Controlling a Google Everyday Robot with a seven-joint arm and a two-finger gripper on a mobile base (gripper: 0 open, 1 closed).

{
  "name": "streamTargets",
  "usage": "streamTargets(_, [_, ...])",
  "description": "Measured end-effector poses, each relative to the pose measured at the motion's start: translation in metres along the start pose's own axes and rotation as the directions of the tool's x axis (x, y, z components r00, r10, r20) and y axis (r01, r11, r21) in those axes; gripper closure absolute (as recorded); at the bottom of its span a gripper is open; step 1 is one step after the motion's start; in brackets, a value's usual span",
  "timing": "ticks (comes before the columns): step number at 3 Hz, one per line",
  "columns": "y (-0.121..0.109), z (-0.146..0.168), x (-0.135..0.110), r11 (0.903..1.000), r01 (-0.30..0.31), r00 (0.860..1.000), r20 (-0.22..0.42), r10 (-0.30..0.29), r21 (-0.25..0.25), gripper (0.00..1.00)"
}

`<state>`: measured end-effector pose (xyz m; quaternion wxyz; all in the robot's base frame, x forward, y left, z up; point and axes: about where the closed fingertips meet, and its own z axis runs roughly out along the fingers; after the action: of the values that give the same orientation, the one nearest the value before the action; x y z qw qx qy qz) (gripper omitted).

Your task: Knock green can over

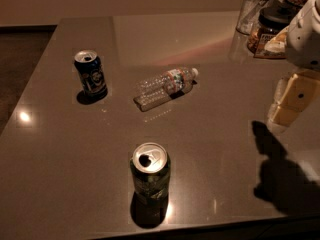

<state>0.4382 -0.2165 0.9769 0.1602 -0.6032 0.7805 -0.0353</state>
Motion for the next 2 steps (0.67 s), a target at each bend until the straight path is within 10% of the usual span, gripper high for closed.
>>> streamTargets(2, [0.0059,0.0011,-0.0059,0.9997,0.024,0.999,0.03,-0.024,-0.004,0.0])
